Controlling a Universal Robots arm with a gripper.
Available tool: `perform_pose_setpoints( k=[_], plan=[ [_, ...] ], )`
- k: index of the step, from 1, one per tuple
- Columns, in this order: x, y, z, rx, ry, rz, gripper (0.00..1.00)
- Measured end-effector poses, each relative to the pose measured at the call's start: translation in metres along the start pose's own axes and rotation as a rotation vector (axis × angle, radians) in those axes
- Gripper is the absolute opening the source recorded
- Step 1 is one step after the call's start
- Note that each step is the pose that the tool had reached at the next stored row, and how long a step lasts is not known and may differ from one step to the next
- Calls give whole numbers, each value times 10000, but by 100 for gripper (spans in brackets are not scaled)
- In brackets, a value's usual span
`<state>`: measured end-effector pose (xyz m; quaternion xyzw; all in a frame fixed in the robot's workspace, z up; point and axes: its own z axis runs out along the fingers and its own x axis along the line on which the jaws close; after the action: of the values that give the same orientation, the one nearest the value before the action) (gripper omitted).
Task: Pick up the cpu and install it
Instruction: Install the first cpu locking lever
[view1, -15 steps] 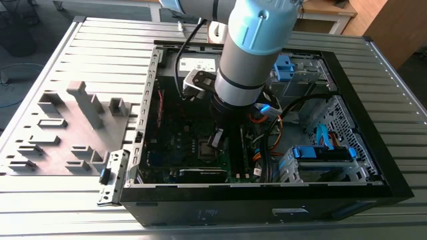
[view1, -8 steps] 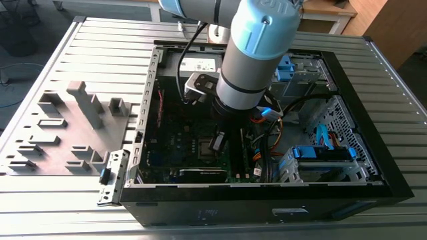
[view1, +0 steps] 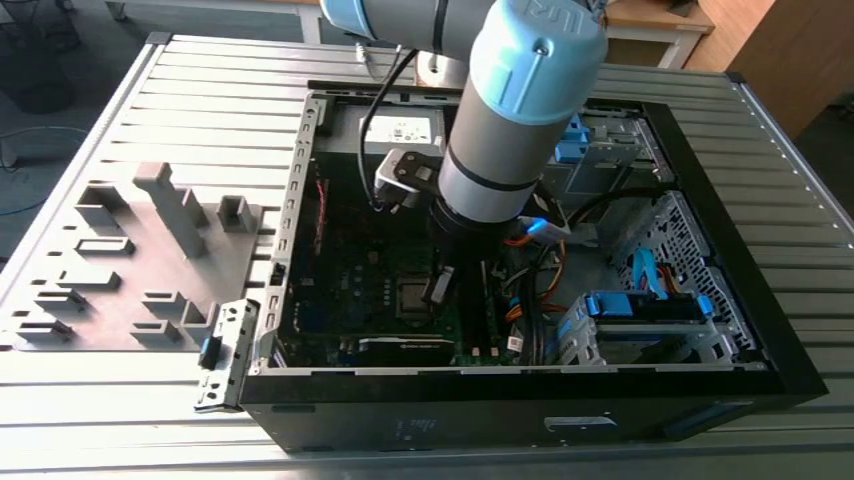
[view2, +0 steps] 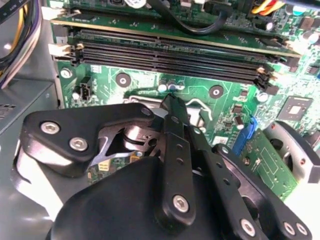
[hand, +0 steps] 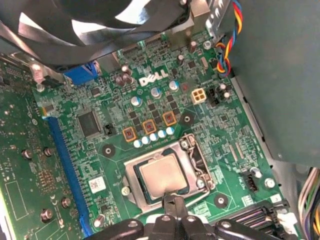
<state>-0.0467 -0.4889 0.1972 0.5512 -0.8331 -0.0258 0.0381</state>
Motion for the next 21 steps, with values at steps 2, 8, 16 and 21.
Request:
perform_pose_setpoints(
  k=[2, 8, 16, 21],
  plan=[
    [6, -2, 2, 0, 3, -1, 11],
    [11, 5, 3, 3, 2, -2, 11],
    [32, 42, 7, 27, -8, -14, 11],
    [45, 74, 10, 40, -12, -18, 11]
  ],
)
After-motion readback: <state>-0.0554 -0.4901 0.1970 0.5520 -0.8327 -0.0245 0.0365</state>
